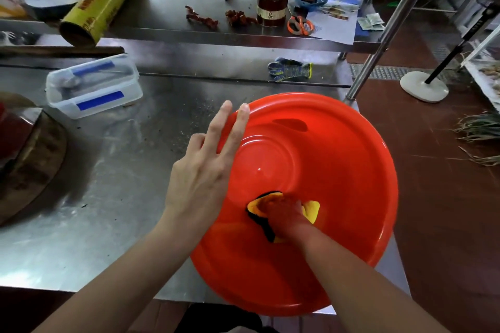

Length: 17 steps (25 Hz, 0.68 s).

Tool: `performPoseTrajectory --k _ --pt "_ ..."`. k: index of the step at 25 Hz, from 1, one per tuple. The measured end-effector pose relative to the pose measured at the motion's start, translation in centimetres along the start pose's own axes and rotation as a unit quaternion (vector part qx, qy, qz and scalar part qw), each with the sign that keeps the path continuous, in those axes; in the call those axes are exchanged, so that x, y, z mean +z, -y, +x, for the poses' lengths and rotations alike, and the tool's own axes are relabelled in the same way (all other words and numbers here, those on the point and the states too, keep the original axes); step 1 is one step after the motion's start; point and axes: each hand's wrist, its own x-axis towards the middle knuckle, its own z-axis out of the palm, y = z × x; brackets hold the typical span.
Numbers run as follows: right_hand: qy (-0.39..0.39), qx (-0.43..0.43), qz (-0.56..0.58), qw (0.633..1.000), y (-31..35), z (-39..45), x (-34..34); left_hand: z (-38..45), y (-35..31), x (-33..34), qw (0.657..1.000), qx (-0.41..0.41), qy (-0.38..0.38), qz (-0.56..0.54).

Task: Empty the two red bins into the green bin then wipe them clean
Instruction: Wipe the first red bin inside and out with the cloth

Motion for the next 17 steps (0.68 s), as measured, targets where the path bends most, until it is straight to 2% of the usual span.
performPoseTrajectory --k 3,11,15,17 --pt "0.012 -0.014 -0.041 0.999 0.0 0.6 -0.8 0.2 0.8 0.1 0.999 0.017 0.014 0.043" --pt "0.012 -0.015 -0.034 0.999 -0.7 0.8 -0.3 0.7 0.1 0.3 0.993 0.033 0.027 0.108" --pt "0.075 -0.045 0.043 0.995 -1.5 -2.2 -1.0 0.9 0.7 0.6 0.994 0.01 0.03 0.102" --pt "0.078 -0.07 0.083 0.991 -2.1 -5.0 -1.6 0.8 0.9 0.7 0.994 0.012 0.034 0.1"
